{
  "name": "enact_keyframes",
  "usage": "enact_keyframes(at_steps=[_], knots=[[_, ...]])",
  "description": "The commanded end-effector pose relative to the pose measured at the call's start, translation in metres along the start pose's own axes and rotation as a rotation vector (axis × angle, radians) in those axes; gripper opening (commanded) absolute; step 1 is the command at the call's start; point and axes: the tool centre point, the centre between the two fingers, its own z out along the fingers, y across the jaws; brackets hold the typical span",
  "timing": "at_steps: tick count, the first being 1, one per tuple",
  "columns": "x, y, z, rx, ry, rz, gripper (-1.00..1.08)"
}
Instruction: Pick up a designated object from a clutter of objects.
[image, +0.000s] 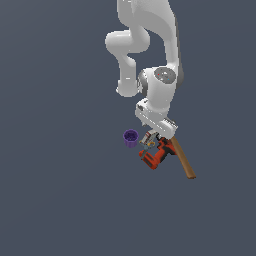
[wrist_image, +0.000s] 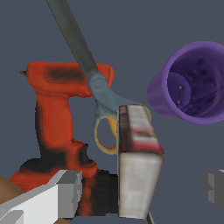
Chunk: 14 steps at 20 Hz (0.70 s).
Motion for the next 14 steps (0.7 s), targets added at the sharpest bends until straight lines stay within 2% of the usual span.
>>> enact_keyframes(at_steps=[1, 11, 12, 14], knots=[[0.0, 0.001, 0.011, -0.001, -0.001, 0.001, 1.0], [-0.001, 0.001, 0.038, 0.0, -0.001, 0.003, 1.0], [-0.001, 0.001, 0.038, 0.0, -0.001, 0.003, -1.0], [-0.001, 0.001, 0.038, 0.0, -0.001, 0.003, -1.0]])
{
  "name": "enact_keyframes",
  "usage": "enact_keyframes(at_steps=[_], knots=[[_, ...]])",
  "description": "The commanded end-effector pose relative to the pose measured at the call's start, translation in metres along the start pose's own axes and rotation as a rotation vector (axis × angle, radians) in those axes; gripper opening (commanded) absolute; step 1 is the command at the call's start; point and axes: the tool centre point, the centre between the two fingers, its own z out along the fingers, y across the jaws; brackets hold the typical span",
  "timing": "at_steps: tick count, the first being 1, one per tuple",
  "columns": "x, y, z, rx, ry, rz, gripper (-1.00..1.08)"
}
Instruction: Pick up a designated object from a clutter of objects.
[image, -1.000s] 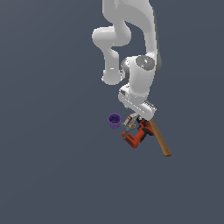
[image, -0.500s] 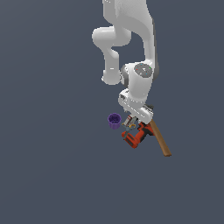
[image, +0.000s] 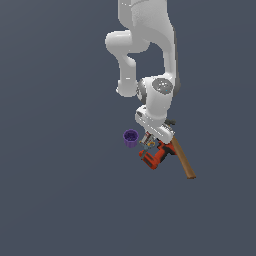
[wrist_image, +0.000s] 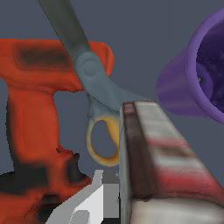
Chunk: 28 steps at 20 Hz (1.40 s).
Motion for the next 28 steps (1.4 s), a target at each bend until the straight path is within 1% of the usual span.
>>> enact_keyframes(at_steps=[1, 10, 15, 21, 28], knots=[[0.0, 0.0, 0.0, 0.0, 0.0, 0.0, -1.0], [0.0, 0.0, -0.001, 0.001, 0.0, 0.0, -1.0], [0.005, 0.002, -0.012, 0.001, 0.0, 0.0, -1.0], [0.017, 0.007, -0.041, 0.001, 0.0, 0.0, -1.0], [0.039, 0.016, -0.096, 0.002, -0.002, -0.001, -1.0]])
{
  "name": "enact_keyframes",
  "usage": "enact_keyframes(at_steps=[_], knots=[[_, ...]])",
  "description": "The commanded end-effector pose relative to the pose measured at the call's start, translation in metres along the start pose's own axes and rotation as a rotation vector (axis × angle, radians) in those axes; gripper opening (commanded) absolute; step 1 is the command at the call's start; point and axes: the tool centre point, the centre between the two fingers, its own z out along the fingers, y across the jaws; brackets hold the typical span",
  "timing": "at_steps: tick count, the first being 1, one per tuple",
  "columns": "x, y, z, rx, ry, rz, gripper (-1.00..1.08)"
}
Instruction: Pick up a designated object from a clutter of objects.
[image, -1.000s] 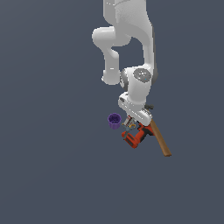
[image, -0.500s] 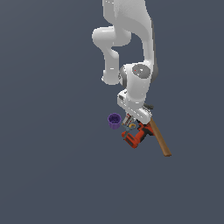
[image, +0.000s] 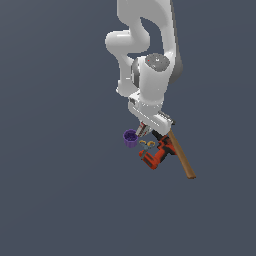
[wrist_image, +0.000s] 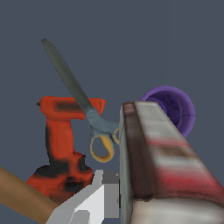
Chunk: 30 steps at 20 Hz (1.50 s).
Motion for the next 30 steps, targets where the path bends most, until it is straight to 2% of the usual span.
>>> enact_keyframes(at_steps=[1, 21, 30], knots=[[0.009, 0.004, -0.023, 0.001, -0.001, 0.0, -1.0], [0.088, 0.033, -0.213, 0.0, 0.001, 0.001, -1.0], [0.114, 0.039, -0.268, -0.001, 0.002, 0.001, -1.0]])
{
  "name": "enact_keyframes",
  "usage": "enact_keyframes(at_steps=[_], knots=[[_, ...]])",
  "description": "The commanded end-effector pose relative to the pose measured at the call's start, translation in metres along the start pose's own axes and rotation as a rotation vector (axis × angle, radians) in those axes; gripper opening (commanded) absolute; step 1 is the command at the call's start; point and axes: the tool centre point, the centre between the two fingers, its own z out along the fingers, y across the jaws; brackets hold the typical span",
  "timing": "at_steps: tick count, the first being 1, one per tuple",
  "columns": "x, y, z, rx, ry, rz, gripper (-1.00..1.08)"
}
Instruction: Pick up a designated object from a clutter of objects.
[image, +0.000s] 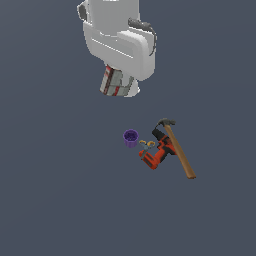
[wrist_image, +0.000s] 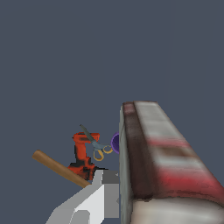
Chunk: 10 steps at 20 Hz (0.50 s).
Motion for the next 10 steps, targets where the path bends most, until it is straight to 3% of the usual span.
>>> enact_keyframes(at_steps=[1, 10], knots=[[0.005, 0.001, -0.011, -0.001, -0.001, -0.001, -1.0], [0.012, 0.002, -0.026, -0.001, 0.0, 0.0, -1.0]])
